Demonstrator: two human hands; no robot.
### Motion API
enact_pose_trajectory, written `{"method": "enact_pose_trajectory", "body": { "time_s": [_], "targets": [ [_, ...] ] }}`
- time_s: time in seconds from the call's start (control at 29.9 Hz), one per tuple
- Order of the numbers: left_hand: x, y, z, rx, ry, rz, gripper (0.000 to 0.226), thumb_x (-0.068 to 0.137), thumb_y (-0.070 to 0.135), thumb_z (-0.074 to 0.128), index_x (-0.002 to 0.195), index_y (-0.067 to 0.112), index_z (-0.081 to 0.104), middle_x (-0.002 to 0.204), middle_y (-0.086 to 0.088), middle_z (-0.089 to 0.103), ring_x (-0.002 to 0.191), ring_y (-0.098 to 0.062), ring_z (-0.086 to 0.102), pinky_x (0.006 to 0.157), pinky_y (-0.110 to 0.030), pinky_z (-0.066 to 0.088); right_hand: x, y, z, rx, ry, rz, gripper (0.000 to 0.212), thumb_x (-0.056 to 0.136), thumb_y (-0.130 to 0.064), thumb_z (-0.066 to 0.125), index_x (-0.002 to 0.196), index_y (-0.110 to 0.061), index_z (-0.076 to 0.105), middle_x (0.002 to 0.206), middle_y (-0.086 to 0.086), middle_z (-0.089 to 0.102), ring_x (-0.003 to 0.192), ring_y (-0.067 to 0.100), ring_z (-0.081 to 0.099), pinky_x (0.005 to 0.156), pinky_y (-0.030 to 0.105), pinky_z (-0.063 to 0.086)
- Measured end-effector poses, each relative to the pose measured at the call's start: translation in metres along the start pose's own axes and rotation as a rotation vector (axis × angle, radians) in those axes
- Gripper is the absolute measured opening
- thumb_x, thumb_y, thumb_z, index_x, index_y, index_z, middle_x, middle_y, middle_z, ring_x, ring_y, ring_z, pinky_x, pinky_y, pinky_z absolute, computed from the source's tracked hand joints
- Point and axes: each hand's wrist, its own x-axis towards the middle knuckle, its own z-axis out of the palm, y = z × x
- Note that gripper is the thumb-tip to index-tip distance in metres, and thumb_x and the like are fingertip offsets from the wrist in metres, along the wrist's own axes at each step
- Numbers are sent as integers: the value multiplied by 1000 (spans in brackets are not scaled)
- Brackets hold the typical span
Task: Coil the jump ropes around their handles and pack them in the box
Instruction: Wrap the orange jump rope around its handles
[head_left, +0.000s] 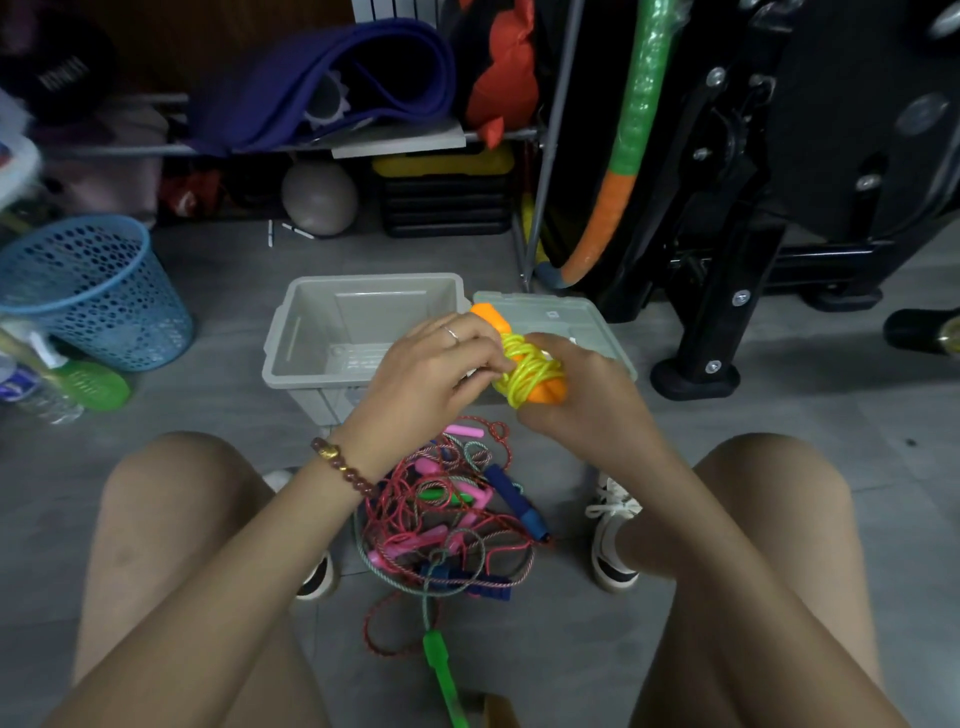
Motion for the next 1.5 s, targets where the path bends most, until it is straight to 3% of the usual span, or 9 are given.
{"method": "enact_pose_trajectory", "body": {
  "time_s": [0.23, 0.47, 0.7, 0.9, 1.2, 1.27, 1.34, 1.4, 1.5],
  "targets": [
    [-7, 4, -6, 176, -11, 131, 6, 90, 11, 56, 94, 12, 59, 101, -2, 66, 97, -16, 58, 80, -33, 48, -7, -1, 9, -2, -17, 83, 58, 88, -29, 58, 141, -33, 37, 72, 0, 54, 82, 26, 59, 57, 26, 28],
    [-15, 16, -5, 167, 15, 126, 5, 82, 2, 60, 82, 4, 65, 85, -4, 67, 74, -18, 64, 54, -34, 51, 1, 7, 20, 226, -105, 228, 45, 87, -25, 57, 131, -31, 48, 63, -7, 51, 60, 12, 48, 57, 29, 38],
    [-19, 14, -9, 63, 62, -19, 3, 80, 6, 59, 82, 7, 62, 83, -3, 65, 71, -20, 63, 59, -37, 52, 13, 8, 20, 377, -242, 362, 23, 89, -22, 55, 109, -33, 54, 46, -9, 46, 30, 1, 35, 33, 15, 27],
    [-19, 12, -9, -81, 24, -155, 10, 88, 21, 41, 98, 24, 41, 93, 1, 70, 74, -17, 66, 63, -37, 54, 1, 5, 21, 363, -651, 393, 27, 93, -32, 47, 117, -23, 40, 74, 2, 46, 43, 9, 33, 41, 17, 28],
    [-10, 13, -4, 96, -8, -129, 11, 90, 22, 27, 99, 18, 30, 57, -3, 50, 46, -26, 50, 47, -27, 35, -9, 8, 24, 335, -629, 178, 25, 92, -29, 52, 111, -18, 42, 82, -3, 44, 51, -4, 44, 49, 10, 35],
    [-9, 15, -3, 105, -51, -151, 12, 89, 24, 25, 99, 19, 29, 56, -2, 50, 46, -26, 50, 48, -26, 33, -10, 11, 27, 262, -613, 93, 28, 90, -35, 49, 114, -21, 46, 101, -2, 50, 76, -7, 52, 70, 7, 43],
    [-10, 16, -1, 129, -91, -167, 14, 87, 24, 25, 99, 20, 30, 56, -4, 53, 47, -28, 51, 48, -29, 36, -10, 19, 34, 150, -604, 57, 50, 79, -51, 44, 120, -22, 47, 116, 1, 54, 100, 9, 56, 94, 32, 46],
    [-10, 15, -2, 114, -129, -219, 12, 89, 21, 32, 101, 20, 34, 58, -4, 55, 50, -26, 51, 51, -32, 39, -11, 22, 38, 39, -588, 90, 56, 78, -54, 41, 124, -23, 40, 113, 3, 56, 100, 16, 57, 92, 43, 46],
    [-11, 9, 0, -163, -154, -365, 12, 91, 11, 49, 96, 21, 44, 71, 0, 64, 60, -19, 58, 58, -30, 42, -16, 32, 38, -49, -446, 109, 37, 92, -33, 47, 118, -20, 24, 85, 2, 54, 75, 19, 53, 67, 31, 37]
  ]
}}
